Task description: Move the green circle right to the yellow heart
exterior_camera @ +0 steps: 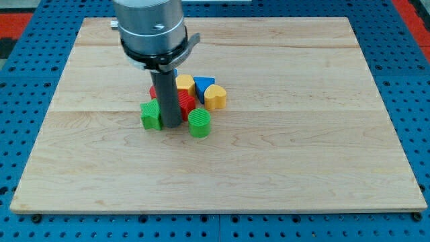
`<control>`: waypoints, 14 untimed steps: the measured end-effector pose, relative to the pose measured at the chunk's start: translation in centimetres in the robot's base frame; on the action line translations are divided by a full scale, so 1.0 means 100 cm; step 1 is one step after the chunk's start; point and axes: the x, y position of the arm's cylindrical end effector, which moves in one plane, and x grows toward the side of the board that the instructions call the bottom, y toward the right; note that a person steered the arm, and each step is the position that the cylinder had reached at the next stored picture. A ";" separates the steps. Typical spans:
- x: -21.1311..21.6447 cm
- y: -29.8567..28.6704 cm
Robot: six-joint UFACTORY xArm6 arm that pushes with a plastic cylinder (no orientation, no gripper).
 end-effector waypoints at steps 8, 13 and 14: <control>0.011 0.063; 0.063 0.126; 0.045 0.147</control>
